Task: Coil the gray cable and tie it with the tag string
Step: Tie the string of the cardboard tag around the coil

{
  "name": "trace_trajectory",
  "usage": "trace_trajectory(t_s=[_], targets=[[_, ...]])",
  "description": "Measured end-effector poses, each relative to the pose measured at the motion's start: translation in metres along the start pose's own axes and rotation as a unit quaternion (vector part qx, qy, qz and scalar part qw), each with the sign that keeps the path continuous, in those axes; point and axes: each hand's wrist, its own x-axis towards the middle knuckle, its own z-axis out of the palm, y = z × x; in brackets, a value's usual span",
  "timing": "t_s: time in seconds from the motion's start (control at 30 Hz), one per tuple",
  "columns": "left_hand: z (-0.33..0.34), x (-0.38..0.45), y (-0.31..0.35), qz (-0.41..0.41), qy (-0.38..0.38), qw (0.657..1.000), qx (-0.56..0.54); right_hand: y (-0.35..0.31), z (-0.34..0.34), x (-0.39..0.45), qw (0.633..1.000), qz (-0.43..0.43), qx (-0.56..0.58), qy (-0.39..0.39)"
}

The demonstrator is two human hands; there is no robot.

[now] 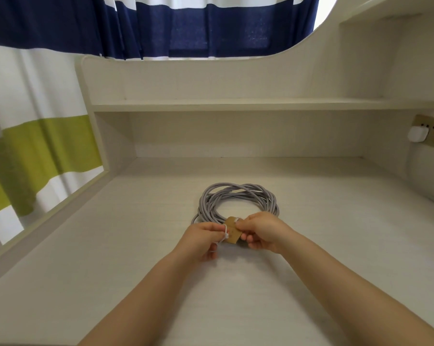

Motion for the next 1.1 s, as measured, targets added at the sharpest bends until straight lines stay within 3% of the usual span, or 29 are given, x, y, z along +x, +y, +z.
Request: trace_trajectory(t_s=[0.07,0.13,0.2,0.4,0.57,0.67,0.83,0.97,1.1], targets=[[0.001,0.001,0.0,0.0,-0.004,1.0,-0.001,0.0,0.004,-0.001,0.983,-0.065,-0.158,0.07],[0.002,0.003,-0.002,0.004,0.002,1.0,-0.01,0.003,0.008,-0.003,0.913,-0.142,-0.339,0.179],[0.004,0.005,-0.004,0.011,0.013,1.0,-0.013,0.003,0.014,-0.009,0.864,-0.207,-0.4,0.227],[0.005,0.007,-0.007,0.01,0.031,0.999,-0.016,-0.002,0.018,-0.012,0.93,-0.129,-0.342,0.039],[0.005,0.008,-0.007,-0.005,0.047,0.998,-0.038,-0.003,0.016,-0.011,0.945,-0.103,-0.31,0.005],[0.003,0.01,-0.007,-0.021,0.048,0.997,-0.063,-0.006,0.008,-0.012,0.921,-0.082,-0.38,0.015],[0.002,0.01,-0.007,-0.016,0.042,0.997,-0.057,-0.012,-0.003,-0.005,0.815,-0.115,-0.556,0.113],[0.0,0.008,-0.008,-0.01,0.052,0.996,-0.068,-0.017,-0.007,0.009,0.841,-0.18,-0.474,0.192],[-0.001,0.006,-0.007,0.03,0.08,0.996,0.039,-0.019,-0.006,0.022,0.856,-0.205,-0.434,0.193]])
